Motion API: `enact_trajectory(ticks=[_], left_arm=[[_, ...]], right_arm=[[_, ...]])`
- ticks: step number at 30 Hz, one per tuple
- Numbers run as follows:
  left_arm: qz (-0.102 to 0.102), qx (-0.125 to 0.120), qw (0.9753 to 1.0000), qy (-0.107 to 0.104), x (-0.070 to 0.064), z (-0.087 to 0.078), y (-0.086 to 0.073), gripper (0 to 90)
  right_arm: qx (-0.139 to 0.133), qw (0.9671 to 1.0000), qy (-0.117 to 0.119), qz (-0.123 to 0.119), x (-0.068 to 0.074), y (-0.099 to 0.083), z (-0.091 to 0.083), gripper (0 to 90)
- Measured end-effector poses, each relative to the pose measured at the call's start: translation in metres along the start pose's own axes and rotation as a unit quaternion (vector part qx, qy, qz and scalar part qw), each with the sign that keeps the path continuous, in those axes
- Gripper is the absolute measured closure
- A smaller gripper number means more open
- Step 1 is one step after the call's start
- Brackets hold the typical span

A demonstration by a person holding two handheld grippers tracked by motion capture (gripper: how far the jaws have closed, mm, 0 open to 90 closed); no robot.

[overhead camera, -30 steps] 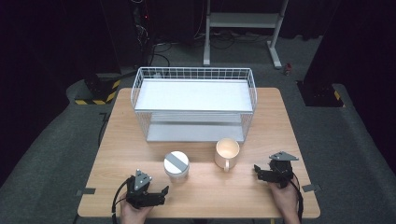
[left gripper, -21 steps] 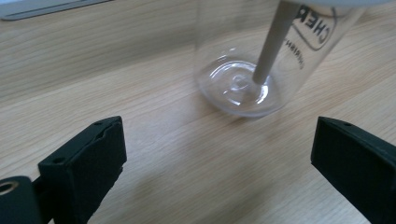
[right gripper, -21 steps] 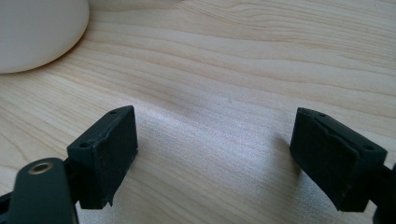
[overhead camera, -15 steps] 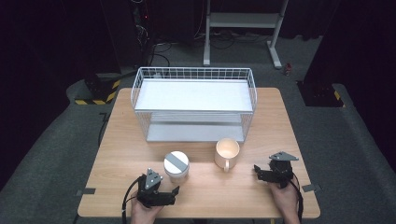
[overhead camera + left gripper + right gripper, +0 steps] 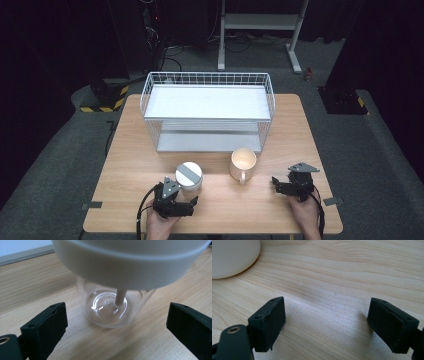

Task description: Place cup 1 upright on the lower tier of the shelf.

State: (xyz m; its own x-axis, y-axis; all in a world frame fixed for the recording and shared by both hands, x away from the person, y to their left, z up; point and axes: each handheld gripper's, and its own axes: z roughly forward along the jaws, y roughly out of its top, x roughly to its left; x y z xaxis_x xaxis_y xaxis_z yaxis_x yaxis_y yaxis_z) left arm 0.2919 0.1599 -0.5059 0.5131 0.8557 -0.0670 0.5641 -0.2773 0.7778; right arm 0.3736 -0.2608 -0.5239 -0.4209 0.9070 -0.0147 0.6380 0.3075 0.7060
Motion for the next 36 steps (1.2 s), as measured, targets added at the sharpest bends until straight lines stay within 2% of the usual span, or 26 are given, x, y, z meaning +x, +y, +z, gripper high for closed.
enact_trajectory(ticks=[4, 11, 20, 36], left_arm=[[0.001, -0.003, 1.0000, -0.004, -0.001, 0.004, 0.005, 4.2], [0.018, -0.001, 0.9998, -0.004, -0.003, 0.011, 0.012, 4.7], [0.009, -0.016, 0.9998, 0.004, -0.003, 0.015, 0.018, 6.4], [0.018, -0.030, 0.9992, 0.019, -0.001, 0.017, 0.021, 17.3]], right_arm=[[0.000, 1.0000, 0.000, 0.000, 0.000, 0.000, 0.000, 15.1], [0.000, 1.0000, 0.000, 0.000, 0.000, 0.000, 0.000, 15.0], [-0.001, 1.0000, 0.000, -0.002, 0.000, 0.000, 0.000, 15.0], [-0.001, 1.0000, 0.000, -0.002, 0.000, 0.000, 0.000, 15.0]])
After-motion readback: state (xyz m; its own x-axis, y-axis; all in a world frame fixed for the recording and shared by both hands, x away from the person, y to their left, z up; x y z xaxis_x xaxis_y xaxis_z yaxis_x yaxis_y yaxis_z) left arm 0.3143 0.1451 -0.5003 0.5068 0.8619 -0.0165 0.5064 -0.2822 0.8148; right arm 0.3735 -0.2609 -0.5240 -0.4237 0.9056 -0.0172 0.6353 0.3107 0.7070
